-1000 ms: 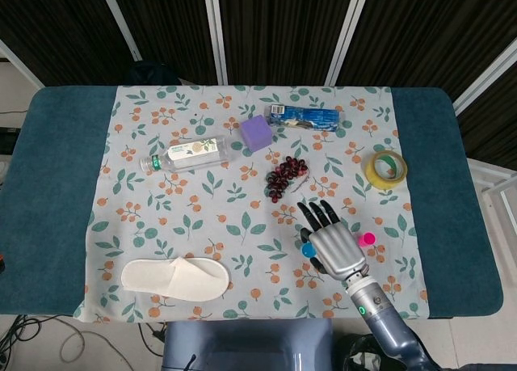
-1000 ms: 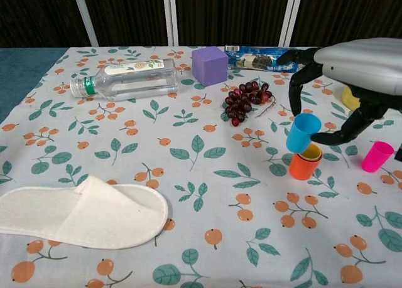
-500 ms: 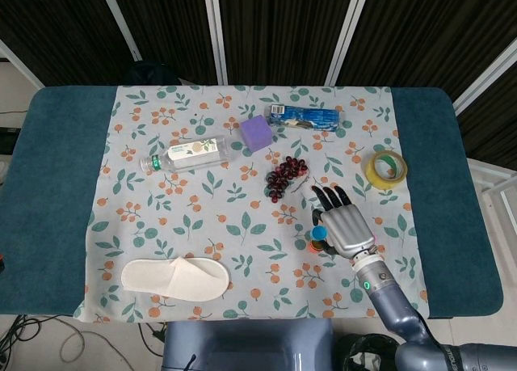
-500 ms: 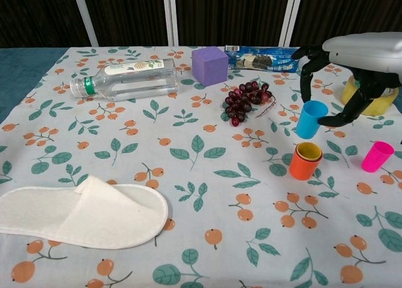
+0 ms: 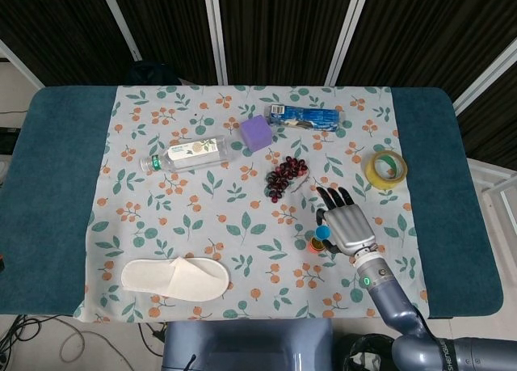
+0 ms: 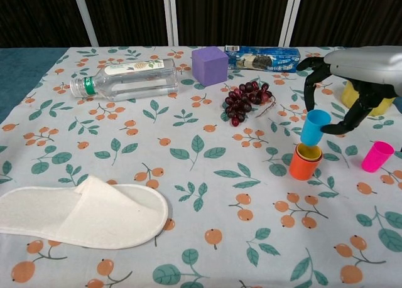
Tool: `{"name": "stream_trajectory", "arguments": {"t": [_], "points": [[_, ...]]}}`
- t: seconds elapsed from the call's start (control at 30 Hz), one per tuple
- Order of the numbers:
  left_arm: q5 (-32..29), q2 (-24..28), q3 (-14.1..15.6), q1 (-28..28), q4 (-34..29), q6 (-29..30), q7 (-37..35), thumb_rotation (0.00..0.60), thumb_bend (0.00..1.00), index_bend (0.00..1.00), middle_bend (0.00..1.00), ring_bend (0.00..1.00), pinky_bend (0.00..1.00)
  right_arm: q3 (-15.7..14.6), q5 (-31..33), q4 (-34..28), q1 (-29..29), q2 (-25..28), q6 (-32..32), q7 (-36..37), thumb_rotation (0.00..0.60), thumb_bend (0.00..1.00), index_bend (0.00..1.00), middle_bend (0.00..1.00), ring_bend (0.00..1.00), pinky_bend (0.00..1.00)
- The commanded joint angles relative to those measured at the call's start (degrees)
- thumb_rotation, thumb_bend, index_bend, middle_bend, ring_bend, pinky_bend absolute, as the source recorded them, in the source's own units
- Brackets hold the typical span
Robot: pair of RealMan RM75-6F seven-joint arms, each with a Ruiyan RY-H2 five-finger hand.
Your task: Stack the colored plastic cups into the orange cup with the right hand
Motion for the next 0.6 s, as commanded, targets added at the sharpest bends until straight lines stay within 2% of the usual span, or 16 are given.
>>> {"name": "stream_trajectory", "arguments": {"t": [0.03,0.6], "points": [[0.0,0.0,0.0,0.0,0.0,0.0,0.1,0.600,0.82,0.10,0.00,0.00,0.11,-0.4,0.1,0.4,-0.2,-0.2,0.0,0.6,0.600,0.36,0.50,0.00,0.00,0.00],[0.0,-0.1,0.0,0.0,0.1,0.0,0.4,0.600,0.82,0.10,0.00,0.00,0.11,-2.5,-0.8,3.1,-0.5,-1.7,-0.7,3.6,0.600,0.36,0.50,0.00,0.00,0.00]]}}
